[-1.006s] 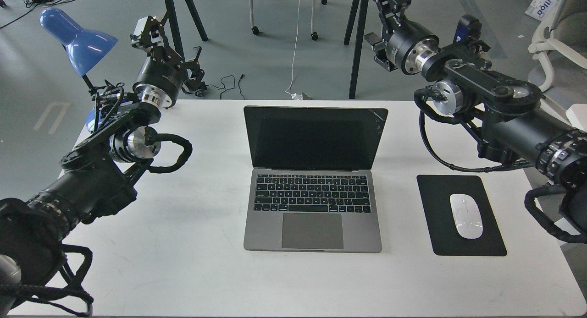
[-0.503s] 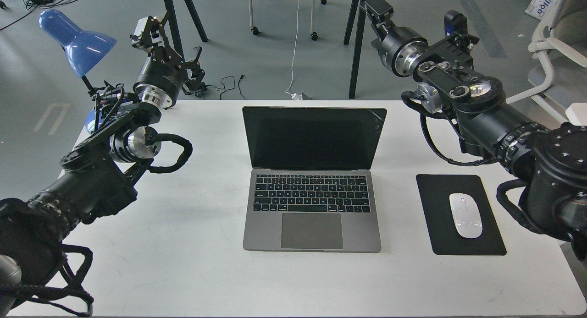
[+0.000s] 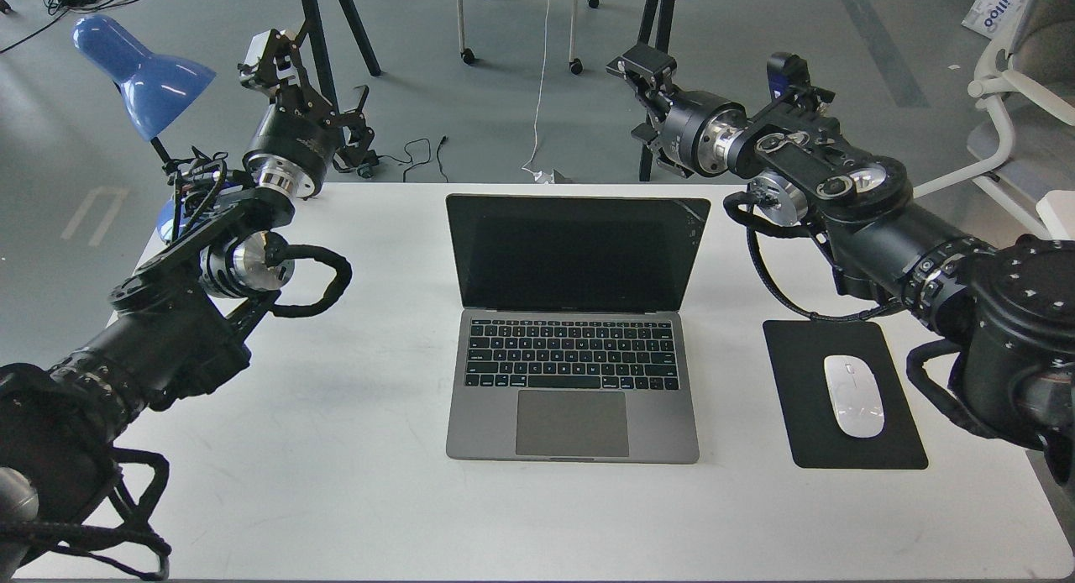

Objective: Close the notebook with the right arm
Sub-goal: 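Swing the right gripper over toward the top of the laptop screen, then push the laptop screen down toward the keyboard with the right gripper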

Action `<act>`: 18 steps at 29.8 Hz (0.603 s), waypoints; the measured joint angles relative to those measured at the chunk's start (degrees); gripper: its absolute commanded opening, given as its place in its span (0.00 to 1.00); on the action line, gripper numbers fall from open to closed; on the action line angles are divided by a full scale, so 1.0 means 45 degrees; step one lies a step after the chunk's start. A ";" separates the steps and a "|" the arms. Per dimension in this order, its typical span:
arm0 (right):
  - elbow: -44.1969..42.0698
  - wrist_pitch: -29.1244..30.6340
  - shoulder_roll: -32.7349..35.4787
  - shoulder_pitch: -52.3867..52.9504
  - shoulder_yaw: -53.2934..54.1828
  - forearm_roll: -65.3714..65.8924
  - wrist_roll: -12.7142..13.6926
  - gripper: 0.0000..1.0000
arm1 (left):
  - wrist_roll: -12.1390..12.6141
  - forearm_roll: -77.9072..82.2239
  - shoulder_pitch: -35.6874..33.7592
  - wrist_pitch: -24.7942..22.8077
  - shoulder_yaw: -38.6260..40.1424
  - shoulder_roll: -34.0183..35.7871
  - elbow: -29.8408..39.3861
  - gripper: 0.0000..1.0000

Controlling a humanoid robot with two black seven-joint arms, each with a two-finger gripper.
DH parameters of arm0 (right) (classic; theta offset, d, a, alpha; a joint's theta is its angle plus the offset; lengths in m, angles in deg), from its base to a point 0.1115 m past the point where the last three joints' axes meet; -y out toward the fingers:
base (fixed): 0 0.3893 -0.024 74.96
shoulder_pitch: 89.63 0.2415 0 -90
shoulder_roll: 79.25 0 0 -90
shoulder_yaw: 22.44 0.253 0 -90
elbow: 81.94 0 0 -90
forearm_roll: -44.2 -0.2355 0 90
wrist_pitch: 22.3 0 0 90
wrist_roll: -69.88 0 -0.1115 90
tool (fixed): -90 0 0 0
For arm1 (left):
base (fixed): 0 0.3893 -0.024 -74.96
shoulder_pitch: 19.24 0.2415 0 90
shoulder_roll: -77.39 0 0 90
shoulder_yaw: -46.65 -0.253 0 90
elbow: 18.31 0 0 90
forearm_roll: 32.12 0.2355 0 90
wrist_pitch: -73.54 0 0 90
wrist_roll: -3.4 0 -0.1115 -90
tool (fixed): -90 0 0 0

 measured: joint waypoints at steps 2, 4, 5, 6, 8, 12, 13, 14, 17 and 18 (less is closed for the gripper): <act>0.0237 0.0069 0.0000 -0.0031 -0.0108 0.0013 0.0013 1.00 | 0.0000 0.0002 0.0000 0.0000 0.0000 0.0000 -0.0001 1.00; 0.0449 0.0101 0.0000 -0.0074 -0.0392 0.0009 0.0033 1.00 | 0.0000 0.0003 0.0000 0.0000 0.0000 -0.0004 -0.0001 1.00; 0.0535 0.0106 0.0000 -0.0087 -0.0527 -0.0001 0.0038 1.00 | 0.0000 0.0003 0.0000 0.0000 0.0000 -0.0007 0.0001 1.00; 0.0651 0.0108 0.0001 -0.0092 -0.0679 -0.0011 0.0043 1.00 | 0.0000 0.0002 0.0000 0.0000 0.0000 -0.0009 0.0002 1.00; 0.0973 0.0109 0.0003 -0.0092 -0.0902 -0.0023 0.0046 1.00 | 0.0000 0.0002 0.0000 0.0000 0.0000 -0.0012 0.0007 1.00; 0.1730 0.0110 0.0004 -0.0083 -0.1079 -0.0027 0.0046 1.00 | 0.0000 -0.0003 0.0000 0.0000 0.0000 -0.0011 0.0007 1.00; 0.1914 0.0110 0.0004 -0.0075 -0.1101 -0.0024 0.0046 1.00 | 0.0000 -0.0002 0.0000 0.0000 0.0000 -0.0011 0.0007 1.00; 0.2100 0.0110 0.0004 -0.0070 -0.1119 -0.0013 0.0046 1.00 | 0.0000 -0.0002 0.0000 0.0000 0.0000 -0.0011 0.0004 1.00; 0.2756 0.0108 0.0004 -0.0067 -0.1252 -0.0003 0.0047 1.00 | 0.0000 -0.0002 0.0000 0.0000 0.0000 -0.0011 0.0002 1.00; 0.3034 0.0110 0.0004 -0.0067 -0.1333 -0.0003 0.0046 1.00 | 0.0000 -0.0001 0.0000 0.0000 0.0000 -0.0010 0.0002 1.00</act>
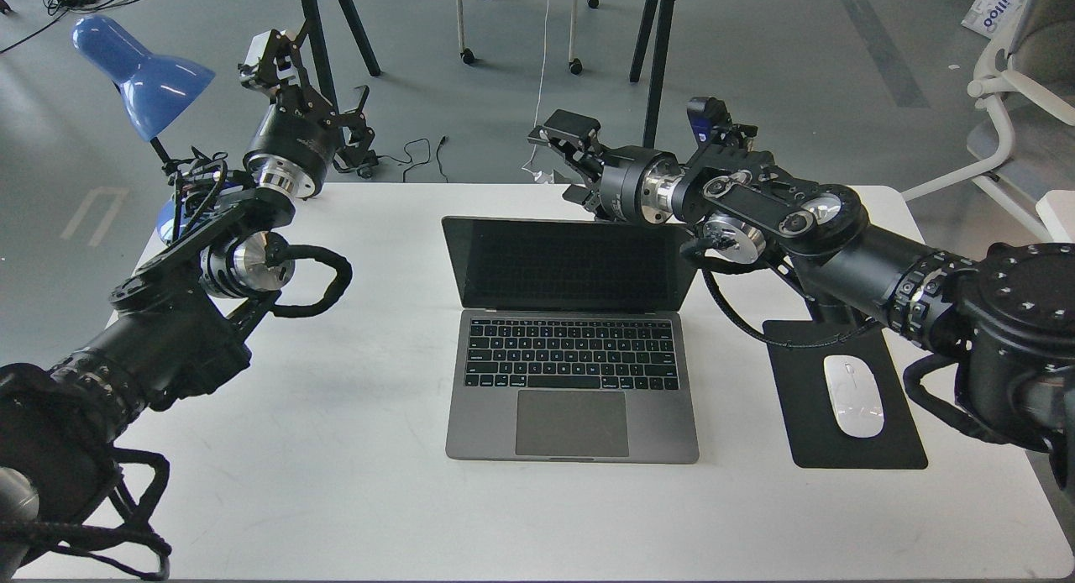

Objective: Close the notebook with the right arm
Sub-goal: 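Push the laptop screen down toward the keyboard with the right gripper, then press the closed lid flat, then lift the right gripper away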

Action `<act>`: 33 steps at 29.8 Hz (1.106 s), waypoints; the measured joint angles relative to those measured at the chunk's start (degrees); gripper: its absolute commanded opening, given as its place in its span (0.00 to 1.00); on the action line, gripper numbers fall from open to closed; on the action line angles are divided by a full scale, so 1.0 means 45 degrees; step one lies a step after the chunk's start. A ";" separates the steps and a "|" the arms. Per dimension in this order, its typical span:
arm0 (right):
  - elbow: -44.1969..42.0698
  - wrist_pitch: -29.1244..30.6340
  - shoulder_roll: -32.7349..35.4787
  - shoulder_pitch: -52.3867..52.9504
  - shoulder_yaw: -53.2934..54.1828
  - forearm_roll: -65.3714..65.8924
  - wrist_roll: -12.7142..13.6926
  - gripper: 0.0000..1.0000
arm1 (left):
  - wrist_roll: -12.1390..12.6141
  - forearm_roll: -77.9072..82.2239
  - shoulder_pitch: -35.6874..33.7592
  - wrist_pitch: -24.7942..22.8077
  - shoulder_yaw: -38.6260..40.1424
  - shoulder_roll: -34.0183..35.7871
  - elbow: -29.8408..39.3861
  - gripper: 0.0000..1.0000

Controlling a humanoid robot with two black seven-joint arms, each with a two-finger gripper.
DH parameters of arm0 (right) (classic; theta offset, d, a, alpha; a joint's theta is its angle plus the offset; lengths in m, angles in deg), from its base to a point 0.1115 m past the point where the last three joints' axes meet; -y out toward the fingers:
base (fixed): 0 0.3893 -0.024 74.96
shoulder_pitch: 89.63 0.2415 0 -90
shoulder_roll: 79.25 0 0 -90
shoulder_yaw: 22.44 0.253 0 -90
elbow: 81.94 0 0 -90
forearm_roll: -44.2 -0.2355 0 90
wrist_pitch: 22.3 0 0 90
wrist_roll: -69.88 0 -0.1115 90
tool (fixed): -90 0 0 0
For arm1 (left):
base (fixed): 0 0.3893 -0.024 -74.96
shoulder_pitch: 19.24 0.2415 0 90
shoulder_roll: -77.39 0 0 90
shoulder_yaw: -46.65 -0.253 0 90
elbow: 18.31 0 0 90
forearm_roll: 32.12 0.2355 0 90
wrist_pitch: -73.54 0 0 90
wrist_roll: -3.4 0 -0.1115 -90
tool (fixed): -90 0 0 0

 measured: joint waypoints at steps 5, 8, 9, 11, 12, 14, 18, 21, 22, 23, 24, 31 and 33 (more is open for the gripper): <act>0.1790 0.0001 0.0573 0.0002 -0.0225 -0.0001 0.0000 1.00 | 0.0000 0.0006 0.0000 0.0000 0.0000 0.0023 -0.0022 1.00; 0.2843 0.0002 0.1129 0.0000 -0.0266 0.0000 0.0000 1.00 | 0.0000 0.0007 0.0000 0.0000 0.0000 0.0022 -0.0025 1.00; 0.3102 0.0001 0.1280 -0.0039 -0.0270 0.0008 0.0000 1.00 | 0.0000 0.0007 0.0000 0.0000 0.0000 0.0022 -0.0025 1.00; 0.3518 0.0002 0.1541 -0.0179 -0.0282 0.0092 0.0000 1.00 | 0.0000 0.0011 0.0000 0.0000 0.0000 0.0021 -0.0025 1.00; 0.3741 0.0002 0.1686 -0.0236 -0.0284 0.0169 0.0000 1.00 | 0.0000 0.0010 0.0000 0.0000 0.0000 0.0020 -0.0026 1.00; 0.4225 0.0000 0.1969 -0.0381 -0.0284 0.0339 0.0000 1.00 | 0.0000 0.0011 0.0000 0.0000 0.0000 0.0019 -0.0026 1.00; 0.5156 0.0001 0.2353 -0.0798 -0.0285 0.0829 0.0000 1.00 | 0.0000 0.0011 -0.0003 0.0000 0.0000 0.0016 -0.0042 1.00; 0.5494 -0.0001 0.2414 -0.1141 -0.0472 0.1179 -0.0001 1.00 | 0.0000 0.0013 -0.0015 0.0000 0.0000 0.0016 -0.0045 1.00; 0.5582 0.0002 0.2414 -0.1269 -0.0620 0.1238 -0.0001 1.00 | 0.0000 0.0014 -0.0015 0.0000 0.0000 0.0016 -0.0046 1.00; 0.5631 0.0002 0.2410 -0.1372 -0.0756 0.1266 -0.0001 1.00 | 0.0000 0.0014 -0.0015 0.0000 0.0000 0.0016 -0.0047 1.00; 0.5654 -0.0003 0.2393 -0.1506 -0.0924 0.1283 -0.0001 1.00 | 0.0000 0.0015 -0.0015 0.0000 0.0000 0.0016 -0.0046 1.00; 0.5455 -0.0226 0.2342 -0.2432 -0.1446 0.1466 -0.0001 1.00 | 0.0000 0.0016 -0.0019 0.0000 0.0000 0.0016 -0.0047 1.00; 0.5352 -0.0230 0.2340 -0.2640 -0.1464 0.1487 -0.0001 1.00 | 0.0000 0.0016 -0.0021 0.0000 0.0000 0.0016 -0.0047 1.00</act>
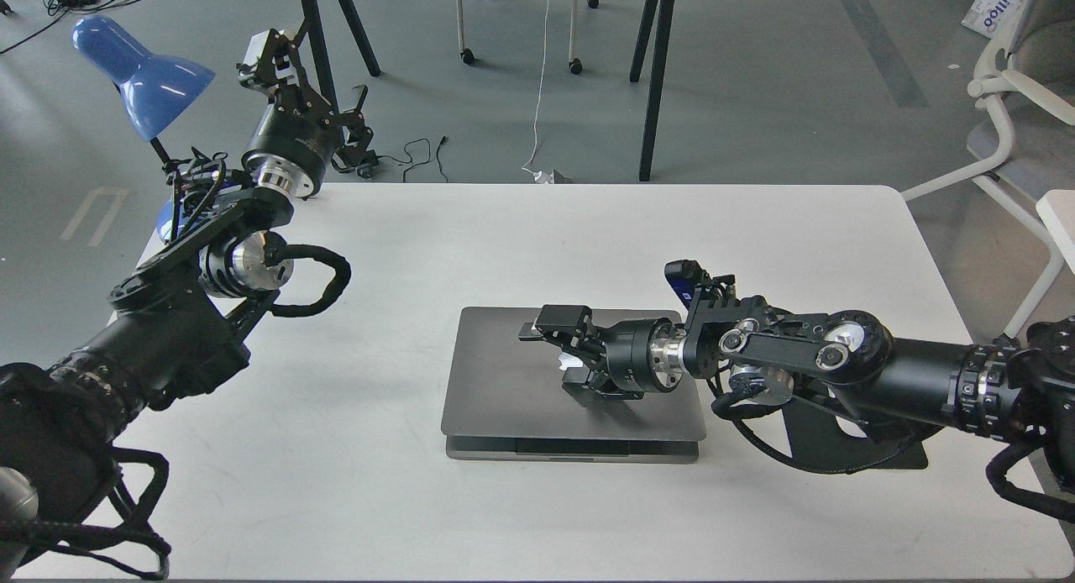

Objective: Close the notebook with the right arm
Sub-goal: 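Press the closed lid flat, then lift the right gripper away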

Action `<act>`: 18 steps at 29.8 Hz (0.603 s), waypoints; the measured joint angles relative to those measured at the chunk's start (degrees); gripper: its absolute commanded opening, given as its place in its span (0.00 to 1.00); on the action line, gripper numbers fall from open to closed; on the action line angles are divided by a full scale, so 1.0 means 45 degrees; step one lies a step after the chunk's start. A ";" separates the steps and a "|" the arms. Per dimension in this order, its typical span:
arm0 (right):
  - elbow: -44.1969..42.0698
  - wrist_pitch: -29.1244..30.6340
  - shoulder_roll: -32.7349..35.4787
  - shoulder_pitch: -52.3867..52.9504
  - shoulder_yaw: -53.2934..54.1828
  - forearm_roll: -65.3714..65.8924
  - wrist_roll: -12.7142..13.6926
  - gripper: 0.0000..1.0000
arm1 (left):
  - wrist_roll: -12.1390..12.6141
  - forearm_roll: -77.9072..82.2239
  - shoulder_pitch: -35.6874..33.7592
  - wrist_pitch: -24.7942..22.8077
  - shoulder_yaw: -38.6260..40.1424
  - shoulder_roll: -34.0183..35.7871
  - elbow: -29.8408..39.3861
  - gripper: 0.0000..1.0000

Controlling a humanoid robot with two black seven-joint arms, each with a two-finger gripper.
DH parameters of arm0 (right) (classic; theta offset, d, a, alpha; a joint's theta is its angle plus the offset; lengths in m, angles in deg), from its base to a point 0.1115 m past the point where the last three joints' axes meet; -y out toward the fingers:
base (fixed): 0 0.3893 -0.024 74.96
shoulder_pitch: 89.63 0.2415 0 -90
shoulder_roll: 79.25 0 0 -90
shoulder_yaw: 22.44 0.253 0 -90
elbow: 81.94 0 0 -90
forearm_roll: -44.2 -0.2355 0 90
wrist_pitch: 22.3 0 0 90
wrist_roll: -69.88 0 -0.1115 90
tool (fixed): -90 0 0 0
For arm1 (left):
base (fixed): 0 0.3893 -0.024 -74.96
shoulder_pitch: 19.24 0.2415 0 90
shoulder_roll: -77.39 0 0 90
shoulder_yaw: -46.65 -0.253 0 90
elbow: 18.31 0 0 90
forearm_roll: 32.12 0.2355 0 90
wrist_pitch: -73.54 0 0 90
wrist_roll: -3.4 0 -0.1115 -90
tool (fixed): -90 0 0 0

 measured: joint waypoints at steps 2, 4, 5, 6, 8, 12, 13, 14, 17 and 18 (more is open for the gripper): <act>-0.0127 -0.0003 0.0000 -0.0152 -0.0008 0.0007 0.0000 1.00 | 0.0000 0.0000 -0.0007 0.0000 0.0000 0.0000 0.0000 1.00; -0.0276 -0.0005 0.0000 -0.0249 -0.0009 0.0008 0.0000 1.00 | 0.0000 0.0000 -0.0009 0.0000 0.0000 0.0000 0.0000 1.00; -0.0351 -0.0005 0.0000 -0.0303 -0.0009 0.0009 0.0000 1.00 | 0.0000 0.0000 -0.0009 0.0000 0.0000 0.0000 0.0000 1.00; -0.0410 -0.0005 0.0000 -0.0353 -0.0009 0.0010 0.0000 1.00 | 0.0000 0.0000 -0.0009 0.0000 0.0000 0.0000 0.0000 1.00; -0.0521 -0.0006 0.0000 -0.0478 -0.0016 0.0010 0.0000 1.00 | 0.0000 0.0000 -0.0009 0.0000 0.0000 0.0000 0.0000 1.00; -0.0778 -0.0005 0.0000 -0.0666 -0.0022 0.0095 -0.0019 1.00 | 0.0000 0.0000 -0.0009 0.0000 0.0000 0.0000 0.0001 1.00; -0.0868 -0.0005 0.0000 -0.0702 -0.0021 0.0126 -0.0019 1.00 | 0.0000 0.0000 -0.0009 0.0000 0.0000 0.0000 0.0001 1.00; -0.0913 -0.0001 0.0000 -0.0713 -0.0009 0.0138 -0.0023 1.00 | 0.0000 0.0000 -0.0009 0.0000 0.0000 0.0000 0.0001 1.00; -0.0949 0.0070 0.0000 -0.0652 0.0112 0.0153 -0.0021 1.00 | 0.0000 0.0000 -0.0009 0.0000 0.0000 0.0000 0.0002 1.00; -0.0943 0.0083 -0.0004 -0.0594 0.0196 0.0153 -0.0038 1.00 | 0.0000 0.0000 -0.0009 0.0000 -0.0002 0.0000 0.0002 1.00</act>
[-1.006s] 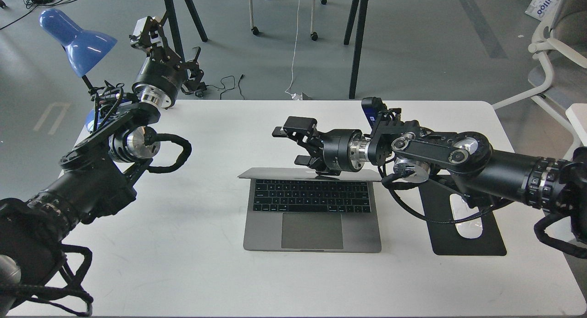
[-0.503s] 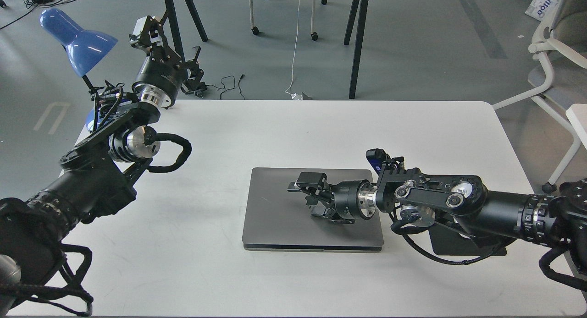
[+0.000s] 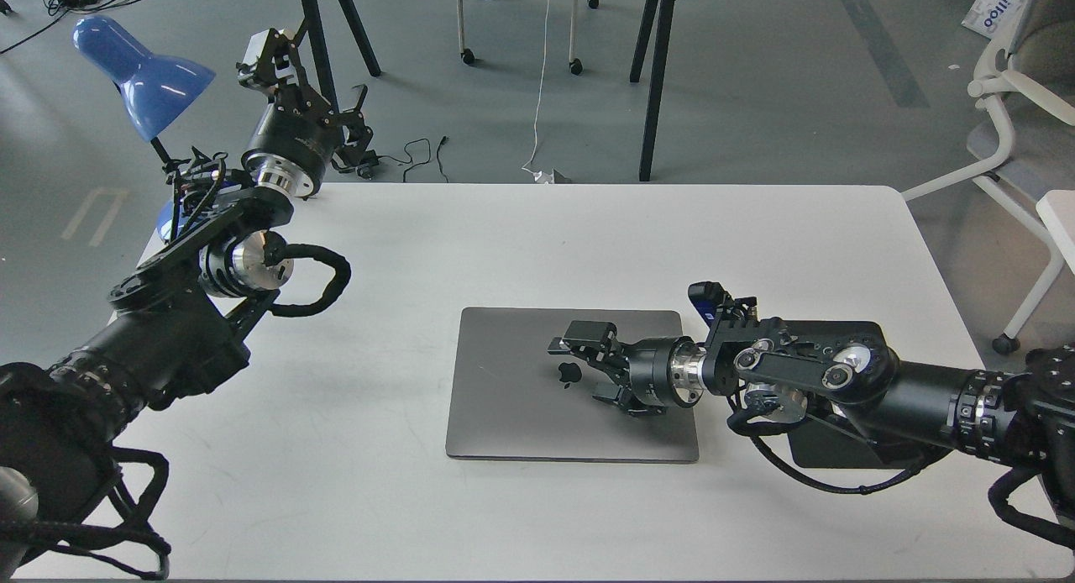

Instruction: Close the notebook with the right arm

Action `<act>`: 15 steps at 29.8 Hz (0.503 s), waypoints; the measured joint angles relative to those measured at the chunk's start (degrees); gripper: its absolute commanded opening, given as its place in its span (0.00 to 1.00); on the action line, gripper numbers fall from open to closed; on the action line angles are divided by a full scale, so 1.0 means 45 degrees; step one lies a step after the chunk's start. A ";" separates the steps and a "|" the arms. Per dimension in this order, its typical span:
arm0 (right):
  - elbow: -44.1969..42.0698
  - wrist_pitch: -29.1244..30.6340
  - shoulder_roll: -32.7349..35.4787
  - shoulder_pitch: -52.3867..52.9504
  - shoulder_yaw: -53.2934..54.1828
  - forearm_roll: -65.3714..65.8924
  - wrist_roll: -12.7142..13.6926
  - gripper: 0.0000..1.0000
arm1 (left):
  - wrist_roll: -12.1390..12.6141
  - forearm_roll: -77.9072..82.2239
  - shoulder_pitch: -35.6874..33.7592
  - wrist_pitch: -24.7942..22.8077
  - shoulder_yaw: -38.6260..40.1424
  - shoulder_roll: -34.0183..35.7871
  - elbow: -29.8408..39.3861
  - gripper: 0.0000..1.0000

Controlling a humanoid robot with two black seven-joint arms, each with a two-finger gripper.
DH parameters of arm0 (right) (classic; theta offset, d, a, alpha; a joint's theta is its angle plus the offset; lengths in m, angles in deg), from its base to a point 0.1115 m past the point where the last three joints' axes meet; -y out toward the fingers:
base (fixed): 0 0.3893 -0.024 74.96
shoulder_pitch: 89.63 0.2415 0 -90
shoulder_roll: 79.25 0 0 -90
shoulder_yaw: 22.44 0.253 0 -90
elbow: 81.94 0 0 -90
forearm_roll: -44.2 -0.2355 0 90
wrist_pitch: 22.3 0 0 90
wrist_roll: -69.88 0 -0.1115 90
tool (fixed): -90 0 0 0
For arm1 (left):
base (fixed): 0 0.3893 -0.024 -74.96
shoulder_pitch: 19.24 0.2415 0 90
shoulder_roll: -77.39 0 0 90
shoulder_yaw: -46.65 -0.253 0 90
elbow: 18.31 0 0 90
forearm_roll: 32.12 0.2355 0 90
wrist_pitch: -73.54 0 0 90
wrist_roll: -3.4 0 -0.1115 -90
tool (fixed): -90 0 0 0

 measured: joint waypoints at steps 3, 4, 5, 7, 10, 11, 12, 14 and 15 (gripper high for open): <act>-0.0040 0.0014 -0.0015 0.0332 0.0655 0.0001 -0.0073 1.00 | 0.0000 0.0000 0.0000 0.0000 -0.0001 0.0000 0.0000 1.00; -0.0083 0.0013 0.0002 0.0463 0.1067 -0.0001 -0.0089 1.00 | 0.0000 0.0000 0.0000 0.0000 -0.0001 0.0000 0.0000 1.00; -0.0131 0.0014 0.0025 0.0571 0.1500 0.0000 -0.0096 1.00 | 0.0000 0.0000 0.0000 0.0000 -0.0001 0.0000 0.0000 1.00; -0.0370 0.0011 0.0043 0.0793 0.2410 0.0004 -0.0096 1.00 | 0.0000 0.0000 0.0000 0.0000 0.0000 0.0000 0.0001 1.00; -0.1146 0.0021 0.0063 0.1080 0.4126 -0.0003 -0.0096 1.00 | 0.0000 0.0000 0.0001 0.0000 0.0000 0.0000 0.0001 1.00; -0.1506 0.0047 0.0063 0.1119 0.4835 -0.0021 -0.0096 1.00 | 0.0000 0.0000 0.0001 0.0000 -0.0001 0.0000 0.0001 1.00; -0.1867 0.0079 0.0064 0.1131 0.5641 -0.0038 -0.0096 1.00 | 0.0000 0.0000 0.0001 0.0001 0.0000 0.0000 0.0001 1.00; -0.2399 0.0164 0.0059 0.1142 0.7206 -0.0097 -0.0095 1.00 | 0.0000 0.0000 0.0001 0.0000 0.0000 0.0000 0.0001 1.00; -0.2579 0.0228 0.0042 0.1122 0.8059 -0.0145 -0.0096 1.00 | 0.0000 0.0000 0.0001 0.0000 0.0000 0.0000 0.0001 1.00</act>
